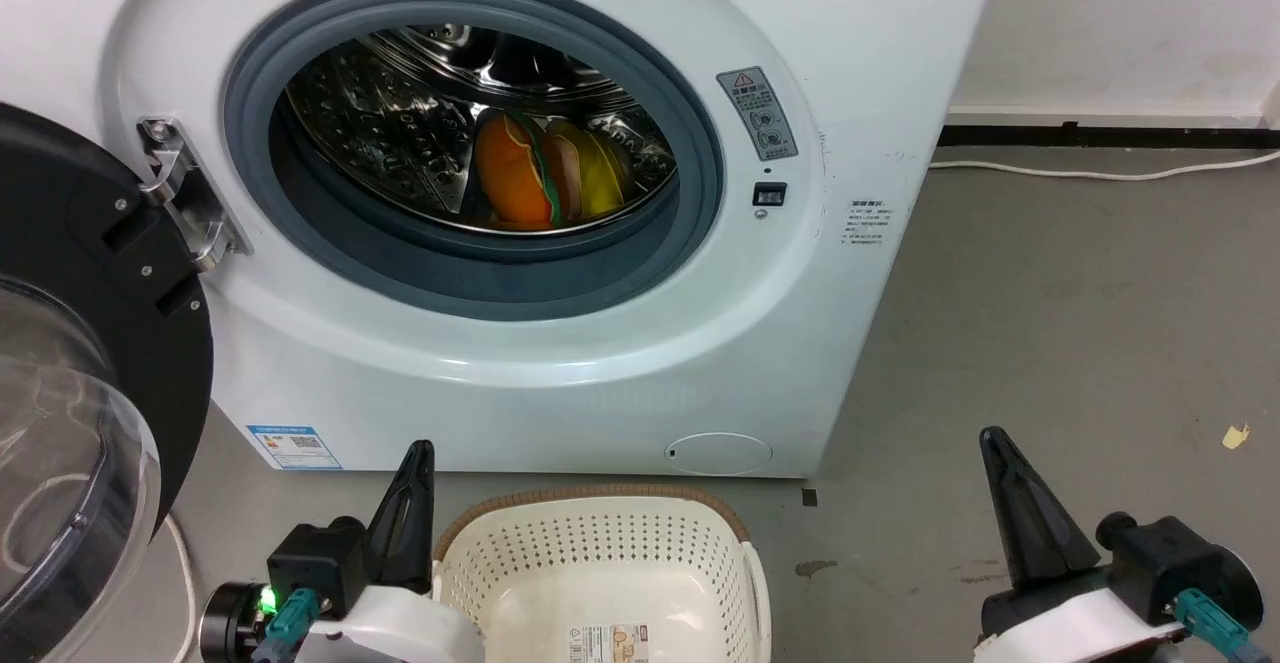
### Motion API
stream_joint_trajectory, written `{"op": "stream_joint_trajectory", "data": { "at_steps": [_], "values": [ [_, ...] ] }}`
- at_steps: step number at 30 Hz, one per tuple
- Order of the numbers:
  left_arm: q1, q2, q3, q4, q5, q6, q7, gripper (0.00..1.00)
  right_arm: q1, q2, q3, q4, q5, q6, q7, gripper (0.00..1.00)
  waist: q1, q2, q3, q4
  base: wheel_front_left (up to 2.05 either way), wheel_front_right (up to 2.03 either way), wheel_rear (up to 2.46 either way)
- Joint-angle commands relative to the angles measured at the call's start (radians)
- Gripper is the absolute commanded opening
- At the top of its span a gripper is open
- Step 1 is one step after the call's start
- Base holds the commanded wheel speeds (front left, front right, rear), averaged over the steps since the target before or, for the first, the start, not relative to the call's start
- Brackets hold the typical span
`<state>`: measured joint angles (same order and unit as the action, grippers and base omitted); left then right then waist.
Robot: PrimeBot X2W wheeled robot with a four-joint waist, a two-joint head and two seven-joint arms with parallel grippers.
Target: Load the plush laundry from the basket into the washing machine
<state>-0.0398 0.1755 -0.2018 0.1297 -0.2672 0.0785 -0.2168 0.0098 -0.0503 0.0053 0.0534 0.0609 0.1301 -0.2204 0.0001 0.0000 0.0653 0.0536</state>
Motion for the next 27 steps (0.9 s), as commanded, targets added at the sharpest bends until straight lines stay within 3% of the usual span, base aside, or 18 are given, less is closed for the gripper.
{"op": "stream_joint_trajectory", "data": {
  "at_steps": [1,27],
  "values": [
    [0.007,-0.004,0.010,-0.007,0.013,-0.006,0.008,0.00,-0.002,0.000,0.000,-0.007,-0.008,0.000,0.010,0.00,0.0000,0.0000,-0.001,-0.001,0.00,0.00,0.00],
    [0.015,-0.034,0.057,-0.037,0.075,-0.023,0.059,0.00,-0.004,0.000,-0.002,-0.018,-0.021,0.000,0.061,0.00,0.0000,0.0000,-0.017,-0.014,0.00,0.00,0.00]
  ]
}}
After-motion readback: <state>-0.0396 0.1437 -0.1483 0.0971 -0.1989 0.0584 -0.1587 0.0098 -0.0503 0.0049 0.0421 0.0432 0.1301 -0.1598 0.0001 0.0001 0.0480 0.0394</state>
